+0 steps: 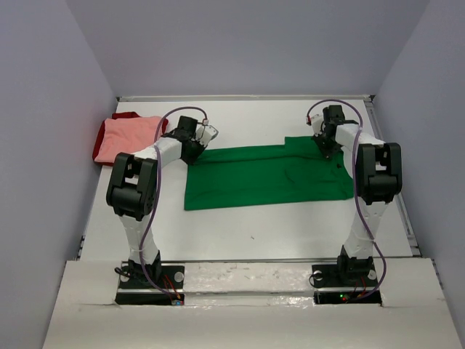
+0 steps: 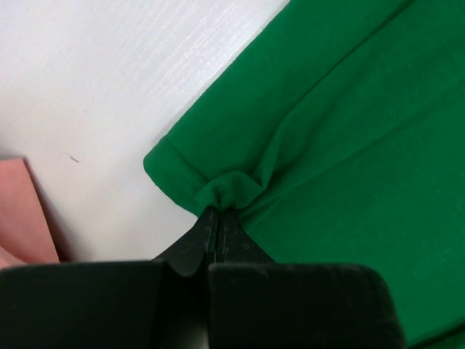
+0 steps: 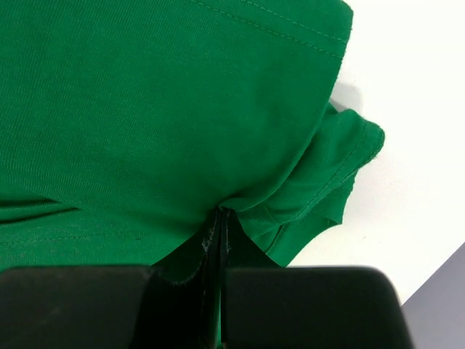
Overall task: Fold and stack the t-shirts
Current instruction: Fold the tshirt
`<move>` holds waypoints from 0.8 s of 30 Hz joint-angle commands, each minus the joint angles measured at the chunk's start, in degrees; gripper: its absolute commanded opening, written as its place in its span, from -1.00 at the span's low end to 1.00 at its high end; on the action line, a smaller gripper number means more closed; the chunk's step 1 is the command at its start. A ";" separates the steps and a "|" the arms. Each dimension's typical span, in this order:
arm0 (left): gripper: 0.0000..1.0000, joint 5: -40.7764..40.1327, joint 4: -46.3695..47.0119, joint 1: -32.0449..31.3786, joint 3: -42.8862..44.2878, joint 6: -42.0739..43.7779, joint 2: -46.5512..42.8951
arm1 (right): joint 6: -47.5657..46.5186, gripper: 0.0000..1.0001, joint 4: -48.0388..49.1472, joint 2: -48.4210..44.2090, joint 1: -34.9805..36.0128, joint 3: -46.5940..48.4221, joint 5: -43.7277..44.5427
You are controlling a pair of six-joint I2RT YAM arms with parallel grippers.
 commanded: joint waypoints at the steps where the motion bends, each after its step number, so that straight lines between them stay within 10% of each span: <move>1: -1.00 -4.93 0.73 -0.90 -1.25 1.51 0.63 | 0.44 -1.00 -0.58 1.01 0.02 0.75 0.88; 24: -1.00 -11.79 3.45 -2.75 -3.45 2.83 1.95 | 0.71 -1.00 -1.11 3.29 0.02 1.10 2.20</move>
